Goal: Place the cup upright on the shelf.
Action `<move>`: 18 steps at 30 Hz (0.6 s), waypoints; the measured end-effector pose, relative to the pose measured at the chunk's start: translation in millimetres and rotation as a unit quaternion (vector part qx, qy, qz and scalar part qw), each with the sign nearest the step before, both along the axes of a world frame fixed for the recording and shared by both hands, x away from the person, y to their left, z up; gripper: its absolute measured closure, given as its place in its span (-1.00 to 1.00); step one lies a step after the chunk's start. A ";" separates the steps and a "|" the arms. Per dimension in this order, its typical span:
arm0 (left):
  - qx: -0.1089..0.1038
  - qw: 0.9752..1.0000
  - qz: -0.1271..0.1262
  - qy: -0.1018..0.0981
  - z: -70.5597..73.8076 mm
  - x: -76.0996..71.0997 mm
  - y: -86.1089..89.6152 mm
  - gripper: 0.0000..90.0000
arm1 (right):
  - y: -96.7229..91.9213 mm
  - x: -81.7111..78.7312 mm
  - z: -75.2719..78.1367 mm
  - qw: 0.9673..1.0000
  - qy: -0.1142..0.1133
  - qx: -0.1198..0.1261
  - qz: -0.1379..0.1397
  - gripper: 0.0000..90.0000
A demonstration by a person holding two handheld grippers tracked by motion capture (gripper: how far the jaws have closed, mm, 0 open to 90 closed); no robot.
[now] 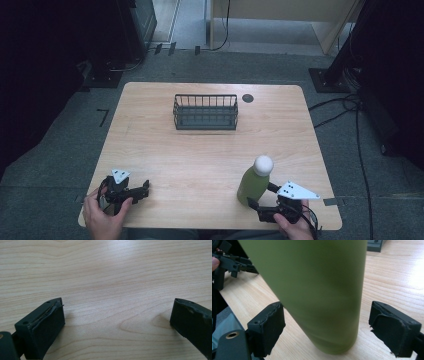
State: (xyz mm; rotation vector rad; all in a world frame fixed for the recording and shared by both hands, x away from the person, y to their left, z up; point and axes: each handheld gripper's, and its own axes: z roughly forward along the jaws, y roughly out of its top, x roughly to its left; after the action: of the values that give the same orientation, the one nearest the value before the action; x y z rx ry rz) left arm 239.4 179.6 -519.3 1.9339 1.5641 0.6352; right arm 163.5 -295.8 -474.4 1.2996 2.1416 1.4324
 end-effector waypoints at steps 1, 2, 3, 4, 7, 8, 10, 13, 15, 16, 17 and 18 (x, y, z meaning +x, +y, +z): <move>0.000 1.000 0.000 0.000 0.0 0.0 0.0 -1.00 | 4.1 2.0 1.9 1.000 0.001 0.003 -0.002 -0.69; 0.000 1.000 0.000 0.000 0.0 0.0 0.0 -1.00 | 4.1 2.0 1.9 1.000 0.001 0.003 -0.002 -0.69; 0.000 1.000 0.000 0.000 0.0 0.0 0.0 -1.00 | 6.4 2.6 3.0 1.000 0.000 0.000 -0.005 -0.69; 0.000 1.000 0.000 0.000 0.0 0.0 0.0 -1.00 | 8.9 3.1 4.1 1.000 -0.001 -0.005 -0.010 -0.68; -0.001 1.000 0.000 0.000 0.0 0.0 0.1 -1.00 | 16.5 5.1 8.1 1.000 -0.009 -0.016 -0.019 -0.67; 0.000 1.000 0.000 0.000 0.0 0.0 0.1 -1.00 | 18.0 5.8 9.3 1.000 -0.012 -0.015 -0.023 -0.67; 0.000 1.000 0.000 0.000 0.0 0.0 0.1 -1.00 | 18.6 6.2 10.0 1.000 -0.012 -0.015 -0.024 -0.67; 0.000 1.000 0.000 0.000 0.0 0.0 0.1 -1.00 | 21.0 9.3 11.4 1.000 -0.010 -0.012 -0.027 -0.69; 0.000 1.000 0.000 0.000 0.0 0.0 0.0 -1.00 | 23.2 11.6 11.7 0.999 -0.011 -0.013 -0.028 -0.70; 0.000 1.000 0.000 0.000 0.0 0.0 0.1 -1.00 | 24.1 12.3 11.9 0.999 -0.011 -0.012 -0.030 -0.70; 0.000 1.000 0.000 0.000 0.0 0.0 0.1 -1.00 | 25.9 13.2 12.3 0.999 -0.012 -0.013 -0.033 -0.70; 0.000 1.000 0.000 0.000 0.0 0.0 0.1 -1.00 | 26.7 13.9 12.5 0.999 -0.014 -0.013 -0.034 -0.70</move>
State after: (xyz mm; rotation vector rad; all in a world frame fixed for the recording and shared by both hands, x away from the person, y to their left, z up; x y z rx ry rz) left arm 239.4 179.7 -519.3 1.9335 1.5636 0.6343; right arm 177.4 -269.1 -461.9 1.3220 2.0712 1.3842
